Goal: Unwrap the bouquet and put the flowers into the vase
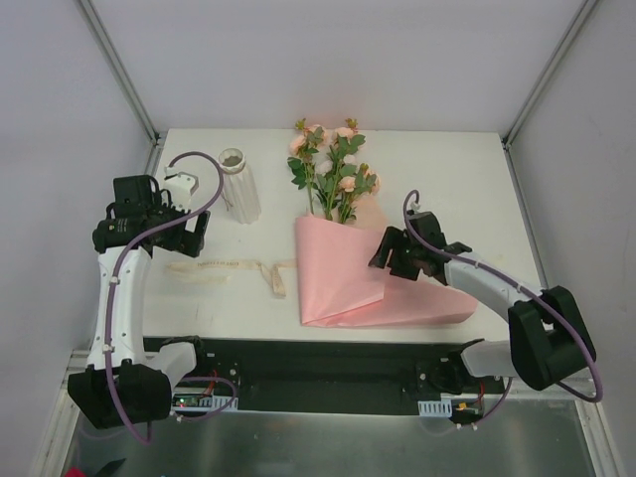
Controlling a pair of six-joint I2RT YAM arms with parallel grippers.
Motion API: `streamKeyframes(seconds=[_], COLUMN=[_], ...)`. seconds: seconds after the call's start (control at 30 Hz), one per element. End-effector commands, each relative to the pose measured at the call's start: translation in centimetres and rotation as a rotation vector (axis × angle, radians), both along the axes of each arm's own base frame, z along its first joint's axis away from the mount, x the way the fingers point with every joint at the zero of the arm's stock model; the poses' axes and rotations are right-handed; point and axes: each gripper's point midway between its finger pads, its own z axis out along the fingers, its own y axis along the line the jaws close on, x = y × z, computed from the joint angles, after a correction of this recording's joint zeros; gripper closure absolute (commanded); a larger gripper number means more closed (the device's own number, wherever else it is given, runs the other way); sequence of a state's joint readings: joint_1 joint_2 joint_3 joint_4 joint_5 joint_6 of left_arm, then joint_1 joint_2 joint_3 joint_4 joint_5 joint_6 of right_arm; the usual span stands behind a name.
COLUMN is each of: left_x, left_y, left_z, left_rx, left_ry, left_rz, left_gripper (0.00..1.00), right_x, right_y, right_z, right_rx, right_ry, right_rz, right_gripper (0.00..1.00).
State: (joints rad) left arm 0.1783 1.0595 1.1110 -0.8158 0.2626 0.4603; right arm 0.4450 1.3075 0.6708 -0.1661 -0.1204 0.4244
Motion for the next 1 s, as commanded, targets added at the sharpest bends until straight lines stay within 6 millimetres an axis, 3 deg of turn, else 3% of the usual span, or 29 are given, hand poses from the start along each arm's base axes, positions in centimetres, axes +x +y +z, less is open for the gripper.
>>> streamKeyframes(seconds=[0.0, 0.03, 0.07, 0.17, 0.27, 0.37, 0.4, 0.47, 0.53, 0.63, 0.7, 0.73, 0.77, 0.8, 0.83, 0.9, 0.97], left_x=[-0.6, -0.6, -0.7, -0.7, -0.7, -0.5, -0.5, -0.4, -0.3, -0.2, 0.3, 0.4, 0.4, 0.5, 0.5, 0.4, 0.3], left_y=[-0.3, -0.3, -0.3, -0.4, -0.5, -0.4, -0.4, -0.4, -0.3, 0.2, 1.1, 1.9, 2.3, 2.3, 2.3, 2.7, 3.2], left_z=[0.6, 0.6, 0.7, 0.9, 1.0, 0.9, 1.0, 1.0, 1.1, 1.4, 2.1, 2.5, 3.1, 3.3, 3.5, 4.1, 4.6], left_rx=[-0.006, -0.002, -0.002, -0.005, -0.012, -0.015, -0.017, -0.021, -0.024, -0.008, 0.02, 0.045, 0.044, 0.039, 0.042, 0.057, 0.083], left_ry=[-0.012, -0.016, -0.017, -0.024, -0.026, -0.021, -0.021, -0.02, -0.02, -0.022, -0.043, -0.054, -0.068, -0.076, -0.078, -0.091, -0.103], left_rz=[-0.025, -0.027, -0.027, -0.029, -0.031, -0.024, -0.017, -0.01, 0.002, 0.033, 0.078, 0.112, 0.131, 0.132, 0.137, 0.154, 0.168], left_gripper=[0.01, 0.01, 0.01, 0.01, 0.01, 0.01, 0.01, 0.01, 0.01, 0.01, 0.01, 0.01, 0.01, 0.01, 0.01, 0.01, 0.01], right_x=[1.6, 1.8, 1.8, 2.2, 2.5, 2.5, 2.5, 2.3, 2.0, 0.6, -0.5, -0.7, -1.8, -2.2, -2.4, -3.7, -4.8], right_y=[2.3, 2.4, 2.6, 3.1, 3.9, 5.9, 7.3, 9.0, 12.1, 16.2, 19.8, 21.2, 23.5, 24.7, 26.2, 29.1, 31.2], right_z=[1.6, 1.6, 1.6, 2.4, 4.5, 7.4, 9.2, 10.9, 13.0, 13.5, 15.3, 14.6, 16.2, 16.4, 14.9, 16.5, 15.4], right_rx=[0.09, 0.095, 0.1, 0.118, 0.113, 0.094, 0.093, 0.096, 0.105, 0.103, 0.155, 0.163, 0.208, 0.218, 0.204, 0.241, 0.251], right_ry=[-0.041, -0.039, -0.039, -0.052, -0.106, -0.172, -0.21, -0.251, -0.289, -0.303, -0.349, -0.338, -0.362, -0.363, -0.333, -0.35, -0.317], right_rz=[0.067, 0.068, 0.069, 0.079, 0.12, 0.191, 0.227, 0.278, 0.349, 0.461, 0.545, 0.571, 0.625, 0.651, 0.679, 0.739, 0.777], right_gripper=[0.35, 0.41, 0.55, 0.81, 0.9, 0.96, 0.98, 0.99, 0.99, 0.99, 0.99, 0.99, 0.99, 0.99, 0.99, 0.99, 0.99])
